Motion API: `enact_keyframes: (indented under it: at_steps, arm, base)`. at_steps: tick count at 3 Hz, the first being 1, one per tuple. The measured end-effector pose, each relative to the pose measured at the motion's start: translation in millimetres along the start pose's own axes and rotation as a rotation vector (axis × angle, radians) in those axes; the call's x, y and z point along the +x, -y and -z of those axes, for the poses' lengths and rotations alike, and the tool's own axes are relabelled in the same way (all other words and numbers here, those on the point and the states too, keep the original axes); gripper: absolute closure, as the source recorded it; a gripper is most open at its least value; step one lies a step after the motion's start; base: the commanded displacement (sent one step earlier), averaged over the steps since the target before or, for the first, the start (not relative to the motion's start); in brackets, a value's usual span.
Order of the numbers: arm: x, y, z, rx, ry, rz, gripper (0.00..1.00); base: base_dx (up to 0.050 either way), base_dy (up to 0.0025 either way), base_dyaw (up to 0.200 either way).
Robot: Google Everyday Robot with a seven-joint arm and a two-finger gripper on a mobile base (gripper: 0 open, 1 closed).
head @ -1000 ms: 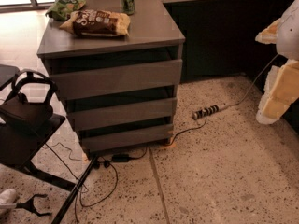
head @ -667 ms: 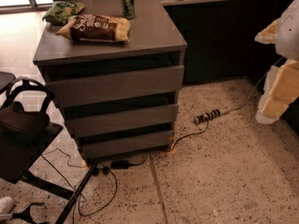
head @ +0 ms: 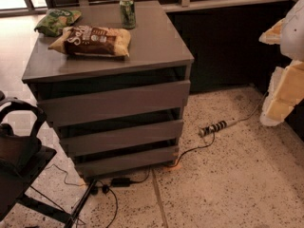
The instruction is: Knock green can over
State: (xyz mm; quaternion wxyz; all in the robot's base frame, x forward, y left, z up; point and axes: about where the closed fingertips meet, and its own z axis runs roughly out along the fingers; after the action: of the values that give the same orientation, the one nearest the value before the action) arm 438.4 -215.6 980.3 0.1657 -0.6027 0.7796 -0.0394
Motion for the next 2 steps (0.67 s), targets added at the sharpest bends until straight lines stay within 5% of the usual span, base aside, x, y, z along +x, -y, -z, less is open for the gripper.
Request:
enact_keyframes:
  at_steps: [1,2]
  arm:
    - [0.0,0.0,0.0,0.000,0.000,0.000,0.00]
    - [0.0,0.0,0.0,0.000,0.000,0.000,0.00]
  base:
    - [0.040,-0.00239,-0.120]
    - [0.000,-0.00006,0.197]
